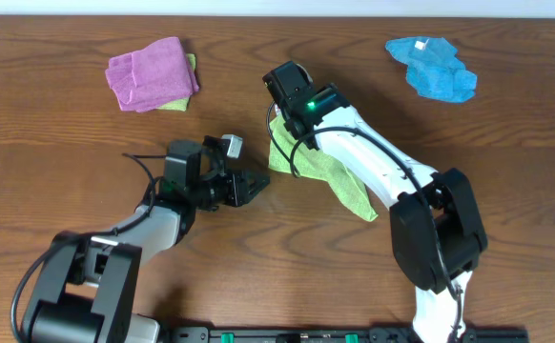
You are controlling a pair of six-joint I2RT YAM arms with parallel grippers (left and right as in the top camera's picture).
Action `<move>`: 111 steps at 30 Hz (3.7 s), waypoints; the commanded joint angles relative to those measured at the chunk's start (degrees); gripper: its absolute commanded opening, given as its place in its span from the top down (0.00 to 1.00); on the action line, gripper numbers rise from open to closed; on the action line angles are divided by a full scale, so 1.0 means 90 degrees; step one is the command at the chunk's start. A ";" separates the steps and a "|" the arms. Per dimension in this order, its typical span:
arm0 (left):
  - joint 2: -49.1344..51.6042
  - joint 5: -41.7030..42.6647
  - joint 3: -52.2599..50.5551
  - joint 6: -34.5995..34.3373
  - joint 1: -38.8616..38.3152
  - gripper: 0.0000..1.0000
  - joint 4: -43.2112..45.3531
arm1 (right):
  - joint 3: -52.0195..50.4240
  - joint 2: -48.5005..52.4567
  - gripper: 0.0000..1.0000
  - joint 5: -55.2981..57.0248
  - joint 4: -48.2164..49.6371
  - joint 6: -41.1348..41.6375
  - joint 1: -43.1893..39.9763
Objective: Fold the cloth
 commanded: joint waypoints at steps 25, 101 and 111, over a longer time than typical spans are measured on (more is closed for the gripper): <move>0.1698 0.0024 0.1965 -0.0058 -0.0330 0.94 -0.0245 | 0.0117 0.0029 0.30 0.0114 0.0005 -0.0053 -0.0056; 0.2096 -0.3317 0.1960 0.0925 -0.1501 0.94 -0.2463 | 0.0114 0.0027 0.99 -0.0087 -0.0114 -0.0046 -0.0583; 0.2096 -0.2883 0.1960 0.0687 -0.2120 0.94 -0.3050 | 0.0117 0.0027 0.99 -0.0102 0.0029 -0.0046 -0.1049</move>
